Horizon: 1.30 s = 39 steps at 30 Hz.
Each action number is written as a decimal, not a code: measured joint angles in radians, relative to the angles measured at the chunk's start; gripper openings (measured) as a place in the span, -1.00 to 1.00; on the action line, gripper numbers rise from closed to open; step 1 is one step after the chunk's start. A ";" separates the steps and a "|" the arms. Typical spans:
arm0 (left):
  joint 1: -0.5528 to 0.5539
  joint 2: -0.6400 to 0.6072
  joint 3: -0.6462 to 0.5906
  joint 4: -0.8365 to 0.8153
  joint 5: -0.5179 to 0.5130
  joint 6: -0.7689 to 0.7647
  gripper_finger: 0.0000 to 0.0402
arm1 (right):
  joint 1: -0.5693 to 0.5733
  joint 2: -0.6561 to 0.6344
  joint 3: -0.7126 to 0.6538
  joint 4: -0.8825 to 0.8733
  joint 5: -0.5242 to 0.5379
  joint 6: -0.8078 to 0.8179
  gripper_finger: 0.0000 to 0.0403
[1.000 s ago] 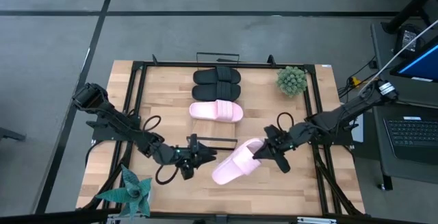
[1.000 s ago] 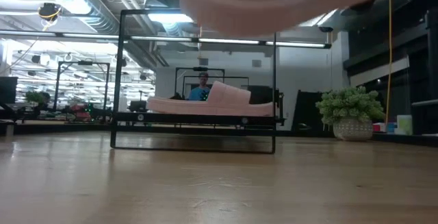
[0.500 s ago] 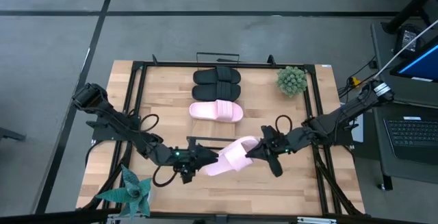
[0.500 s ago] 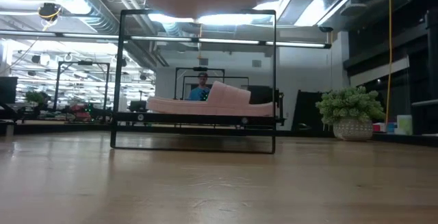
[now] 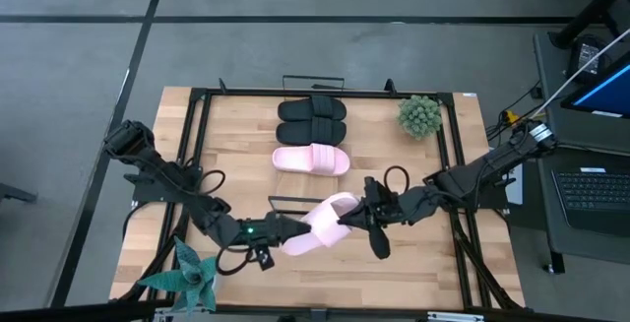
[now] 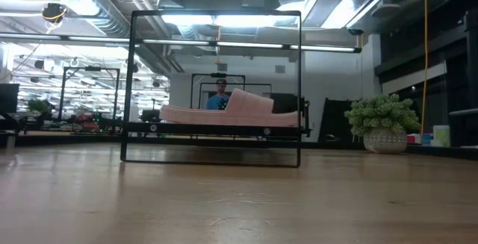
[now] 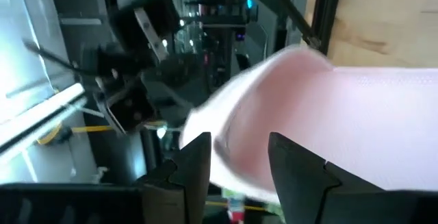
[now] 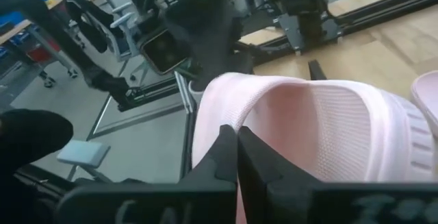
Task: Pick and place slides into the shelf
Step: Put the pink slide on the shelf
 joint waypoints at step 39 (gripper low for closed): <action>0.036 0.000 -0.002 0.064 0.017 0.122 -0.95 | -0.031 0.008 0.016 0.018 0.007 -0.027 -1.00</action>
